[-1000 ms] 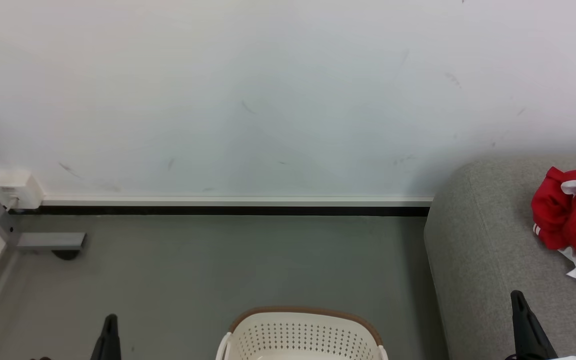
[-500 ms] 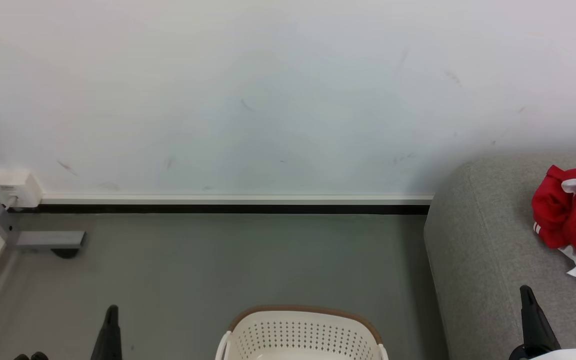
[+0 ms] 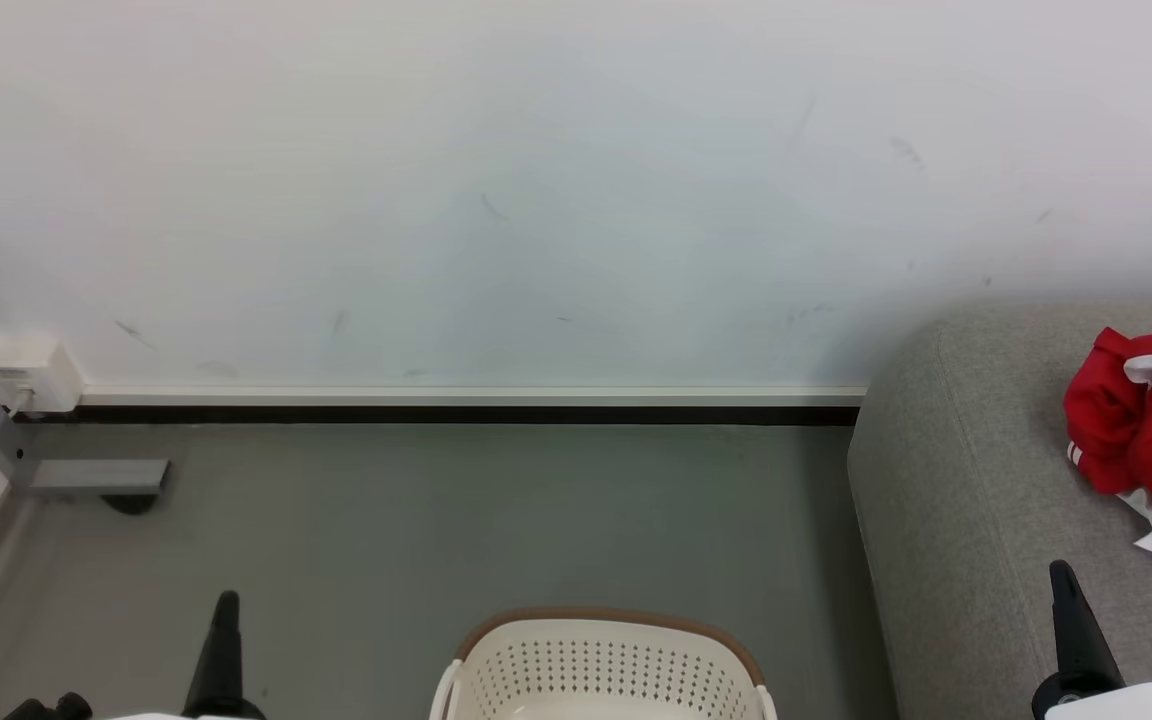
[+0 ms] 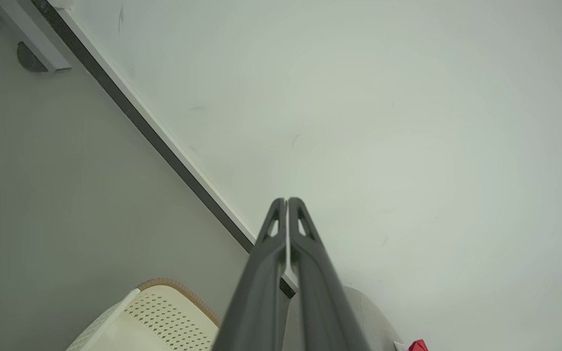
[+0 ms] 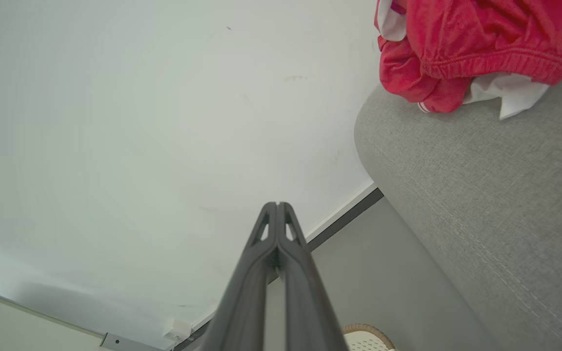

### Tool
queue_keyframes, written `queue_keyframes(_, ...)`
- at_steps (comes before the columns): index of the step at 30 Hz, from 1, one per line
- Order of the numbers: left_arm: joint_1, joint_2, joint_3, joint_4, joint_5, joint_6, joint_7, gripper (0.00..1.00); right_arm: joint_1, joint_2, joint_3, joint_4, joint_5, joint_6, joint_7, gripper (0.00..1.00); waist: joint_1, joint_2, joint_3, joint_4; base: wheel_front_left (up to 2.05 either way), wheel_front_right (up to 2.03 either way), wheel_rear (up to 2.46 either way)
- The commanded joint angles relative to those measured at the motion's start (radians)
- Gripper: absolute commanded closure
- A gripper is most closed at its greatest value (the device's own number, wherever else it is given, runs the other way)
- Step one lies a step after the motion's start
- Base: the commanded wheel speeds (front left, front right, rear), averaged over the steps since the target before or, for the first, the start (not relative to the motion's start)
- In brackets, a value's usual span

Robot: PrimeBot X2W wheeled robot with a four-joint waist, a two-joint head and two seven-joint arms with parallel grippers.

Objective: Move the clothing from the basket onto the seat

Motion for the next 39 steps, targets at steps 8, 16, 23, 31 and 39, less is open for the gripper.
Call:
queue_keyframes(8, -0.036, 0.004, 0.009, -0.017, -0.108, 0.002, 0.029, 1.00, -0.033, 0.001, -0.020, -0.012, 0.107, -0.001, 0.027, 1.00, 0.0000, -0.0001, 0.003, 0.000, 0.00, 0.00, 0.00)
queue_keyframes(16, -0.047, 0.003, 0.010, -0.021, -0.190, 0.004, 0.052, 1.00, -0.039, 0.003, -0.030, -0.011, 0.186, -0.001, 0.047, 1.00, 0.0000, -0.0001, 0.006, -0.001, 0.00, 0.00, 0.00)
queue_keyframes(23, -0.056, 0.001, 0.011, -0.025, -0.255, 0.006, 0.070, 1.00, -0.047, 0.004, -0.039, -0.011, 0.251, -0.001, 0.064, 1.00, 0.0000, -0.0001, 0.008, -0.001, 0.00, 0.00, 0.00)
queue_keyframes(31, -0.065, 0.000, 0.013, -0.028, -0.324, 0.006, 0.089, 1.00, -0.051, 0.005, -0.046, -0.011, 0.321, -0.001, 0.080, 1.00, 0.0000, -0.0001, 0.011, -0.002, 0.00, 0.00, 0.00)
queue_keyframes(39, -0.074, -0.001, 0.014, -0.031, -0.389, 0.007, 0.108, 1.00, -0.057, 0.006, -0.052, -0.010, 0.388, -0.001, 0.095, 1.00, 0.0000, -0.0001, 0.014, -0.002, 0.00, 0.00, 0.00)
